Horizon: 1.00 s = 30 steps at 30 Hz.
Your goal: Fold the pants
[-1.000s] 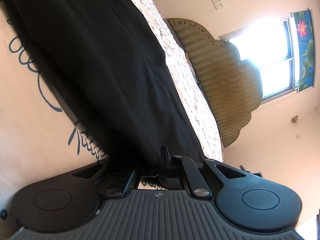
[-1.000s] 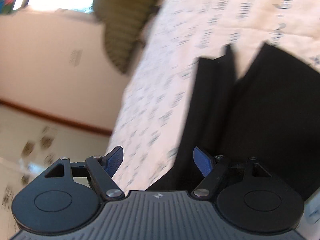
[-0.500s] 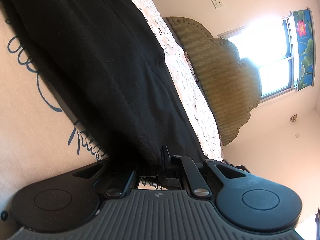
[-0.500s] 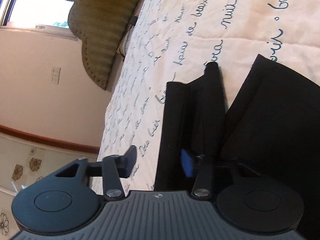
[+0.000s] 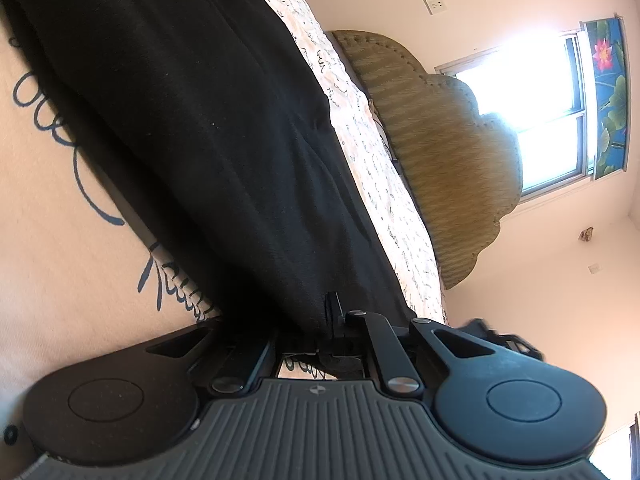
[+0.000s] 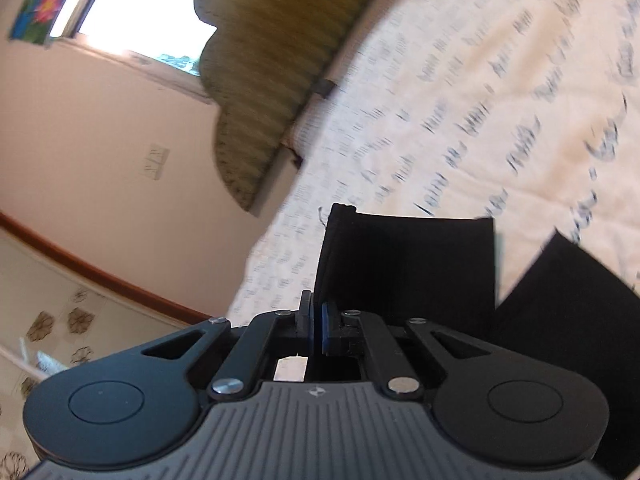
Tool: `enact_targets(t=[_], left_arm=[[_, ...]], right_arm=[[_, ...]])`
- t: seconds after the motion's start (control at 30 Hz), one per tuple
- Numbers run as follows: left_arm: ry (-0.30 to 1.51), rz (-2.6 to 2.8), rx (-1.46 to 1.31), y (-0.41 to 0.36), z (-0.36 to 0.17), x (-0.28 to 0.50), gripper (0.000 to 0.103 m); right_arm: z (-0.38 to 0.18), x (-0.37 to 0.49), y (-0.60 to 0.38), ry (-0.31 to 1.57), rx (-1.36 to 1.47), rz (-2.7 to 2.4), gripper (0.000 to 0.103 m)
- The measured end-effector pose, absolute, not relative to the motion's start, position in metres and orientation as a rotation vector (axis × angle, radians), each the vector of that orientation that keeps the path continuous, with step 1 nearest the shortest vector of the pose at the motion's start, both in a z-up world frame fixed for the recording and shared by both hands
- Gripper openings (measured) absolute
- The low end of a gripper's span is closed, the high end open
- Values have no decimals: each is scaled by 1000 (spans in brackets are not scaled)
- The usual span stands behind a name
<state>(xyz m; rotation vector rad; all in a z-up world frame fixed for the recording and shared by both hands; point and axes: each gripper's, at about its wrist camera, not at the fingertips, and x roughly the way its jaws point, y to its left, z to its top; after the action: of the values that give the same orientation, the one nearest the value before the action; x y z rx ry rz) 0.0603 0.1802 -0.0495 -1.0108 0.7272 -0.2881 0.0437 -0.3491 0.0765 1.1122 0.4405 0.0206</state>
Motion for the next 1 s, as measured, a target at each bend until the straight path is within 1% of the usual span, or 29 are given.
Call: enact_targets(t=[0.1, 0.17, 0.23, 0.33, 0.4, 0.43, 0.53, 0.67, 0.8, 0.9, 1.0], left_arm=[[726, -298, -1017, 181, -51, 61, 14], [725, -304, -1021, 182, -53, 62, 15], [725, -309, -1022, 183, -54, 63, 16], [730, -315, -1015, 183, -55, 64, 16], [732, -314, -1010, 184, -55, 66, 16], [732, -313, -1008, 183, -54, 66, 16], [731, -313, -1006, 182, -53, 67, 16], [729, -315, -1006, 182, -53, 68, 16], [727, -315, -1002, 182, -53, 68, 16], [728, -315, -1002, 182, -53, 68, 17], [727, -313, -1000, 182, -52, 68, 17]], right_arm=[[107, 7, -358, 368, 1082, 48, 3], [106, -23, -371, 353, 1089, 21, 3], [77, -58, -390, 390, 1131, -67, 3], [13, -93, -416, 466, 1283, -213, 4], [-12, -104, -419, 504, 1325, -236, 4], [-16, -105, -418, 503, 1332, -229, 3], [-12, -98, -417, 482, 1331, -192, 4], [-10, -77, -419, 575, 1330, -214, 5], [-9, -70, -418, 577, 1347, -201, 7], [-4, -74, -418, 515, 1351, -168, 7], [15, -81, -421, 426, 1332, -123, 7]])
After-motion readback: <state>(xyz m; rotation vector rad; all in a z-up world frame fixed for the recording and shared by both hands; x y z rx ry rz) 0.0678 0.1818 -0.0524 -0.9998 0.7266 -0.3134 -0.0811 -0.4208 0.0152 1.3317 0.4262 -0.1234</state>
